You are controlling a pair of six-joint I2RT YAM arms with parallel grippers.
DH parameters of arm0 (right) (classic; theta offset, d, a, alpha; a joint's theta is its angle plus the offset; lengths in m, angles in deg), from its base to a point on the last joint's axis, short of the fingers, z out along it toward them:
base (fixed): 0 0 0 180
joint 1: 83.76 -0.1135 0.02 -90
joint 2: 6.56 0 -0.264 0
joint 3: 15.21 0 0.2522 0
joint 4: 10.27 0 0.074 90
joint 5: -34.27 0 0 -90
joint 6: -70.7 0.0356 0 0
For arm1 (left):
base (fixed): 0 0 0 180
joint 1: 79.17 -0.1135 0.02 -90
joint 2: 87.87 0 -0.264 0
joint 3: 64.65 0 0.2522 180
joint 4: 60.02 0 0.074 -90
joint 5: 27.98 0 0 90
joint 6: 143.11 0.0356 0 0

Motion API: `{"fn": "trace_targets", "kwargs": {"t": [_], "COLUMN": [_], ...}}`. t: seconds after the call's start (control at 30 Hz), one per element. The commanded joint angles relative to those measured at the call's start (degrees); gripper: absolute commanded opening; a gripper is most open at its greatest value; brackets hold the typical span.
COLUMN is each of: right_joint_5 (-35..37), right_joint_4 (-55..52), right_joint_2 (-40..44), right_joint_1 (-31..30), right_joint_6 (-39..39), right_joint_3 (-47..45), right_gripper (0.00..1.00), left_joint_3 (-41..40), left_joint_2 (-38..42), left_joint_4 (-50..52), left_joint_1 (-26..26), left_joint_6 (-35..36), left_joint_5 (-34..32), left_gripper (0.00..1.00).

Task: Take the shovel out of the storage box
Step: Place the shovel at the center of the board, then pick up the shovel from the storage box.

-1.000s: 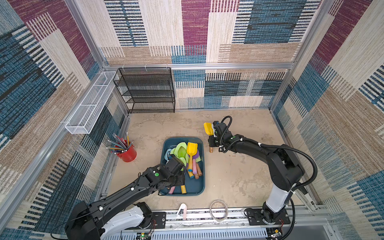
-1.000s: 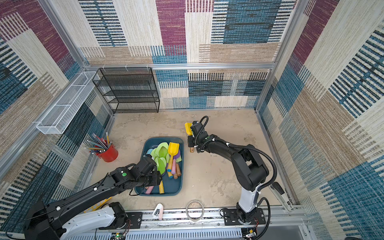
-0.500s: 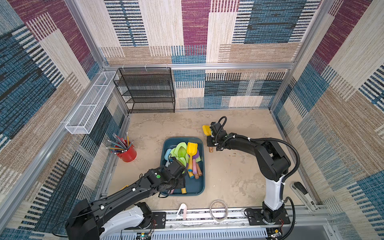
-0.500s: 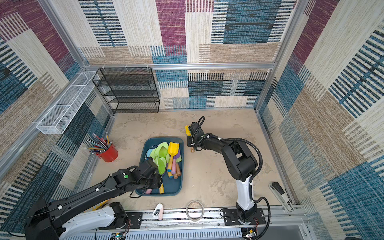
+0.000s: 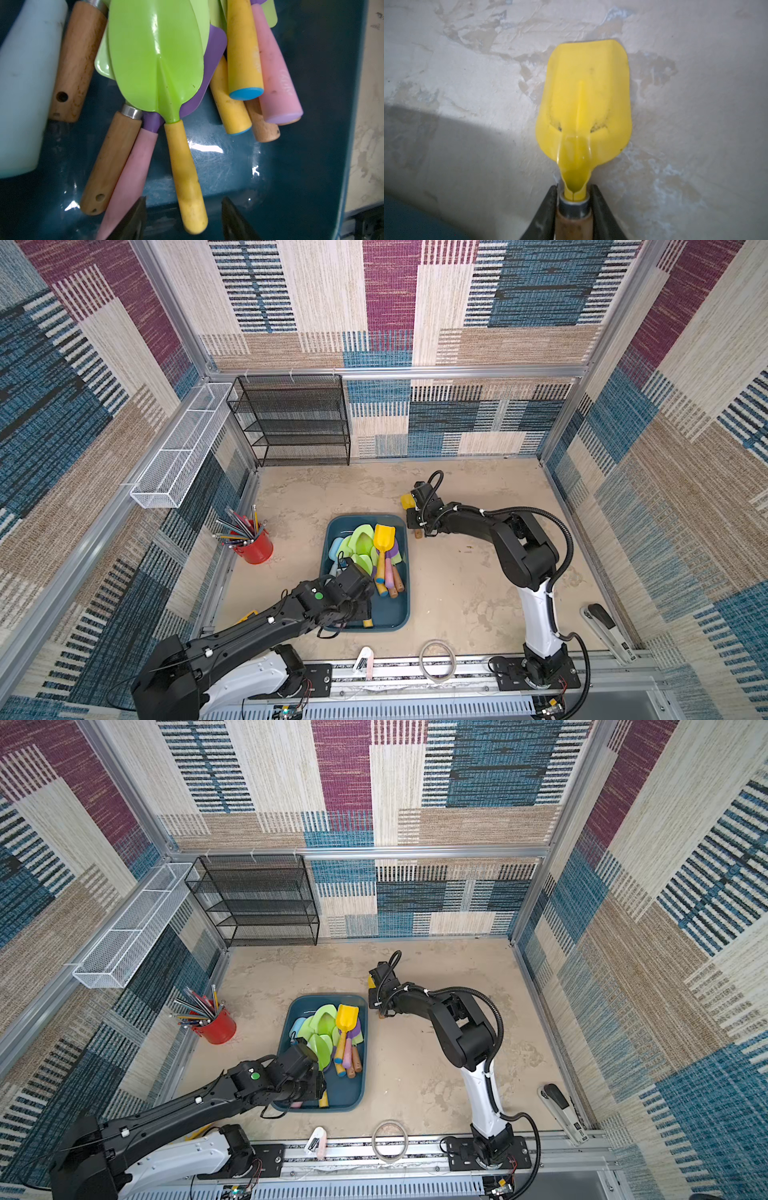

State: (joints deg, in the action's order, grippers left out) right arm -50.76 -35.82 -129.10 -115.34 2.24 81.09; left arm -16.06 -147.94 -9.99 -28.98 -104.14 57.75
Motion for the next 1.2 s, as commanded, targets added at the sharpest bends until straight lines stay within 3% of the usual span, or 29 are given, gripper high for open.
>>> {"fn": "trace_targets", "kwargs": {"t": [0.0, 0.37, 1.17], "right_joint_5": [0.77, -0.22, -3.97], "right_joint_4": [-1.36, -0.10, 0.76], "right_joint_2": [-0.34, 4.41, 24.03], "right_joint_1": [-0.07, 0.10, 2.04], "right_joint_6": [-0.10, -0.60, -2.32], "right_joint_3": [-0.07, -2.66, -13.49], "right_gripper": [0.38, 0.64, 0.67], "left_joint_3": [-0.20, 1.62, 2.17], "left_joint_2": [-0.31, -3.22, -12.73], "left_joint_4": [-0.32, -0.94, -3.71], "left_joint_1": [0.25, 1.12, 2.93], "left_joint_6": [-1.44, -1.14, -5.00], "left_joint_5": [-0.03, -0.46, -0.26], "left_gripper": [0.63, 0.64, 0.60]}}
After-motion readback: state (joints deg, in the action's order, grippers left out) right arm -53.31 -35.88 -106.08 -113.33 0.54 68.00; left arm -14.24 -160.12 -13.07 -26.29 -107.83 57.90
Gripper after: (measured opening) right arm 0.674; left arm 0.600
